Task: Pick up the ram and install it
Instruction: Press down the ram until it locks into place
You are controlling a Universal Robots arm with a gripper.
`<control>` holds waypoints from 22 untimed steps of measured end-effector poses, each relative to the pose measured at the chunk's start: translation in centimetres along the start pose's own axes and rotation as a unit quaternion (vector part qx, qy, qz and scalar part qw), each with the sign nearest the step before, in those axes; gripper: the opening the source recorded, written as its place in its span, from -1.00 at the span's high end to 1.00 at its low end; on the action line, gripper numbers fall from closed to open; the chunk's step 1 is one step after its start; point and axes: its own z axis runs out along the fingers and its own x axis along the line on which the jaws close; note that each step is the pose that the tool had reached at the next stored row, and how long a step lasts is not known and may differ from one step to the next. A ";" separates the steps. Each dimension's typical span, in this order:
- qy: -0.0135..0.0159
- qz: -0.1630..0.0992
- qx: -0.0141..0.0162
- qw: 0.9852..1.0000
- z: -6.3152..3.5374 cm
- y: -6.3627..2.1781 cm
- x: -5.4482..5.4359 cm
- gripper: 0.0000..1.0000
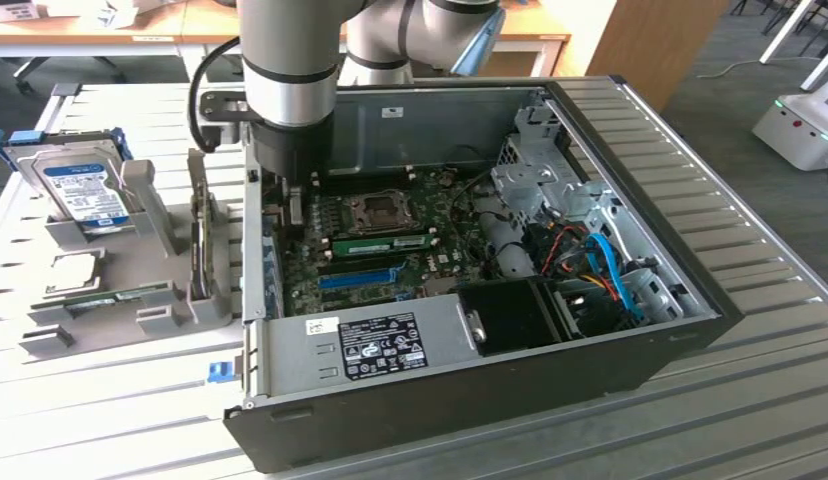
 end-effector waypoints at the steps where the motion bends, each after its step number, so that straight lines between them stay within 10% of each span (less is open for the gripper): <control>1: 0.000 0.000 0.000 1.000 0.00 0.00 0.0 0.79; 22: 0.000 0.000 0.000 1.000 -0.01 -0.15 0.0 0.79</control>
